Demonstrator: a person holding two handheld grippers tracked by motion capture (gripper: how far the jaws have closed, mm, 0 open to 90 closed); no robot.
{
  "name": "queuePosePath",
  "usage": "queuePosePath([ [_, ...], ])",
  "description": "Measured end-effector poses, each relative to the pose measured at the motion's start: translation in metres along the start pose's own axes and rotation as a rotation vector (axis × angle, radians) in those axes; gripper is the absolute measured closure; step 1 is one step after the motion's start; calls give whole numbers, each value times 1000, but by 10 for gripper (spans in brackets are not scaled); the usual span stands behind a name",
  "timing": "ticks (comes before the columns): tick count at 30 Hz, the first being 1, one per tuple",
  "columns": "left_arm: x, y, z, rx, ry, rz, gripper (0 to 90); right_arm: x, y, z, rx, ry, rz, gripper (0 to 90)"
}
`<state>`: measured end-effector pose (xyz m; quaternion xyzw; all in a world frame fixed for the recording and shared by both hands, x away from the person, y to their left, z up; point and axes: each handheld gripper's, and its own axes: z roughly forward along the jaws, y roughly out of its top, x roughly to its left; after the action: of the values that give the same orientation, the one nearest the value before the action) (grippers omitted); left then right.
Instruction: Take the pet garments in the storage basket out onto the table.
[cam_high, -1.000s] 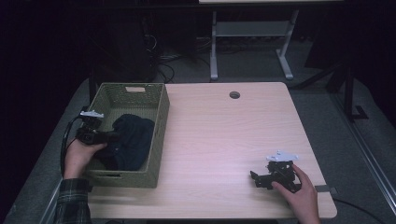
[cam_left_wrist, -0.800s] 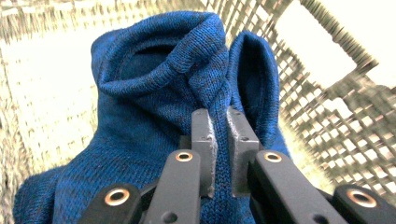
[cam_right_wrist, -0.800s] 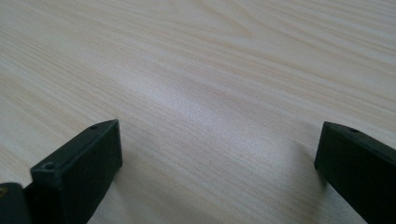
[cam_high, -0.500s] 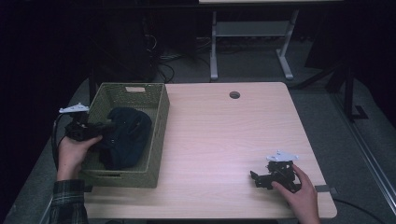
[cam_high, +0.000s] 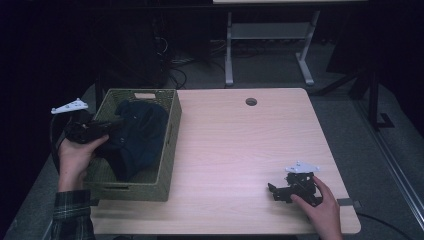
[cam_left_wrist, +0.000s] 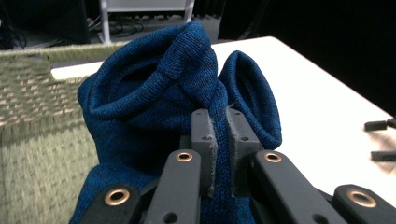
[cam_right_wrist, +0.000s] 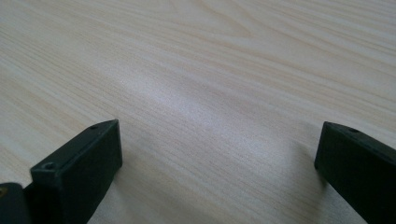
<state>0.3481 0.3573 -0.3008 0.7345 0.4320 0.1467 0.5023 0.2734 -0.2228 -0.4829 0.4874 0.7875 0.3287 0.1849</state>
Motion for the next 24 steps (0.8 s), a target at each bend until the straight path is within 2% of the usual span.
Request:
queuePosePath([
  [7,-7,13,-1,-19,-21,14,834,0,0,0,1,0,-2,4],
  [14,-14,32,-7,-63,-49,24,834,0,0,0,0,0,-3,4],
  [24,-36,58,-3,-98,-116,68,834,0,0,0,1,0,-3,4],
])
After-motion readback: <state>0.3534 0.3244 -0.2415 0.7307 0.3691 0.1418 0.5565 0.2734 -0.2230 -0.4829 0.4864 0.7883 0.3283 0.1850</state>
